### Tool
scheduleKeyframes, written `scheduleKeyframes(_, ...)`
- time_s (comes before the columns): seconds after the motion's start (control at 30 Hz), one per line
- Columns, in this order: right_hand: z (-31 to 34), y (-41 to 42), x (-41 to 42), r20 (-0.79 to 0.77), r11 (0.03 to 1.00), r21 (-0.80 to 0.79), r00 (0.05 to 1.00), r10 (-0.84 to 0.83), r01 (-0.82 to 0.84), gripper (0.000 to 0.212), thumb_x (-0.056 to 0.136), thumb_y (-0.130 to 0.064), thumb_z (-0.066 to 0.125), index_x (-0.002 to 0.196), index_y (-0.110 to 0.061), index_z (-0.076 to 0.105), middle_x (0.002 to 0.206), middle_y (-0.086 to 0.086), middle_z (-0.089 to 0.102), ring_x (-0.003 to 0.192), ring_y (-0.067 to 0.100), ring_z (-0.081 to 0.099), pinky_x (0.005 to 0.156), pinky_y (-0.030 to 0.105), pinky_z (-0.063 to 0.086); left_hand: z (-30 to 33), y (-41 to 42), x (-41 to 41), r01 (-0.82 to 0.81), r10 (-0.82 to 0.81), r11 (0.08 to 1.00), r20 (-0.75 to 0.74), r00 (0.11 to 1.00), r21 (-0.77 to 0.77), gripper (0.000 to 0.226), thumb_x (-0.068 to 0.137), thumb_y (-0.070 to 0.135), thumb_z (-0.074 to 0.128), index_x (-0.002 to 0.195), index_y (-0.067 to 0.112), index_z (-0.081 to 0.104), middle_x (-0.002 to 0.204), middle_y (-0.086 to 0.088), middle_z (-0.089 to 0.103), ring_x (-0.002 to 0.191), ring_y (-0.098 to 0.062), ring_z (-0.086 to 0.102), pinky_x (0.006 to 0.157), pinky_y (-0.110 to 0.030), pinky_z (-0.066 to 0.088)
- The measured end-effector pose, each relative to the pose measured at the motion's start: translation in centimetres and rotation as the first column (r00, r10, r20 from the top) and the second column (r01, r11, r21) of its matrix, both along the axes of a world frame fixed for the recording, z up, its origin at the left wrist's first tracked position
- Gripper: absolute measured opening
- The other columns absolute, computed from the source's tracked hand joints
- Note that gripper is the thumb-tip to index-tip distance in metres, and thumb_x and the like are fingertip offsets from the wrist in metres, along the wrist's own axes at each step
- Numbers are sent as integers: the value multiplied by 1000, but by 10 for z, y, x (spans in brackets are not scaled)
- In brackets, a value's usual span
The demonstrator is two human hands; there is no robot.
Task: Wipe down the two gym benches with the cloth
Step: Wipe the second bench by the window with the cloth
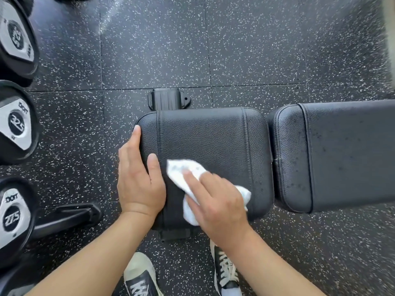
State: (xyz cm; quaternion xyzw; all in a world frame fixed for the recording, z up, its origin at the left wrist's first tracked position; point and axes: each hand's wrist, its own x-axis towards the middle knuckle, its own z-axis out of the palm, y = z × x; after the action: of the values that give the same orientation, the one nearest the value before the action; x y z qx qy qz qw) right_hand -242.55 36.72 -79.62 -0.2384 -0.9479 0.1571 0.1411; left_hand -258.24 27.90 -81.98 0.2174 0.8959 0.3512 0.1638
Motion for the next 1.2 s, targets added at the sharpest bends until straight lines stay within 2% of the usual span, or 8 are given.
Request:
scheduleKeyframes(0.17, 5, 43, 88, 39, 998, 69, 999, -15, 12, 32, 96, -12, 65, 128, -8, 70, 81, 1, 49, 64, 20, 44, 52, 37, 43, 3, 0, 2, -16, 16, 1000, 6, 1000, 12, 61, 104, 38, 39, 163, 36, 25, 149, 1, 44, 131, -25, 51, 103, -52, 46)
scheduleKeyframes(0.37, -1, 41, -14, -16, 945, 63, 947, -319, 320, 31, 94, -22, 61, 121, -12, 72, 88, 6, 60, 69, 23, 55, 59, 31, 38, 3, -1, 2, -16, 16, 1000, 3, 1000, 15, 61, 104, 38, 39, 164, 35, 26, 147, 1, 45, 127, -26, 52, 99, -46, 43)
scheduleKeyframes(0.5, -1, -16, -51, -32, 975, 4, 974, -222, 222, 34, 92, -23, 64, 123, -9, 70, 90, 7, 59, 70, 24, 51, 60, 36, 42, 4, 1, 0, -15, 15, 1000, 25, 1000, 2, 62, 103, 38, 39, 164, 36, 27, 149, -2, 46, 126, -29, 54, 97, -51, 47)
scheduleKeyframes(0.73, 4, -8, 64, 40, 997, 72, 998, -39, 36, 30, 101, -18, 62, 127, -5, 69, 84, 4, 57, 65, 19, 48, 53, 36, 47, 9, 0, 4, -17, 17, 1000, 27, 999, 1, 62, 103, 42, 36, 164, 39, 24, 151, 2, 44, 125, -28, 54, 99, -47, 43)
scheduleKeyframes(0.9, 4, 56, 45, 51, 941, 172, 951, -305, 292, 30, 98, -22, 60, 125, -12, 70, 89, 5, 58, 66, 20, 52, 55, 29, 39, 8, 1, 4, -25, 25, 1000, -2, 1000, -17, 61, 103, 43, 37, 163, 39, 25, 149, 1, 45, 124, -29, 55, 98, -47, 44)
scheduleKeyframes(1.0, 0, 43, -13, 15, 903, 120, 908, -418, 413, 31, 93, -26, 65, 120, -13, 71, 90, 4, 60, 65, 17, 48, 57, 24, 26, 10, 0, 4, -17, 17, 1000, -10, 1000, -21, 62, 103, 42, 37, 164, 40, 24, 149, 0, 46, 123, -29, 55, 97, -48, 45)
scheduleKeyframes(1.1, -1, 1, -44, 10, 957, 79, 960, -279, 278, 35, 90, -25, 64, 122, -12, 69, 91, 6, 59, 67, 20, 51, 55, 30, 36, 10, 2, 2, 39, -41, 998, -42, 998, -52, 63, 105, 35, 36, 166, 29, 23, 157, -7, 41, 134, -32, 50, 106, -51, 44)
scheduleKeyframes(1.2, 3, -25, -17, -2, 993, 23, 993, -116, 116, 34, 92, -21, 65, 124, -10, 68, 90, 5, 57, 71, 23, 53, 59, 37, 48, 18, 7, 2, 161, -205, 958, -174, 963, -239, 64, 103, 23, 35, 165, 14, 25, 167, -18, 28, 150, -39, 33, 119, -56, 33)
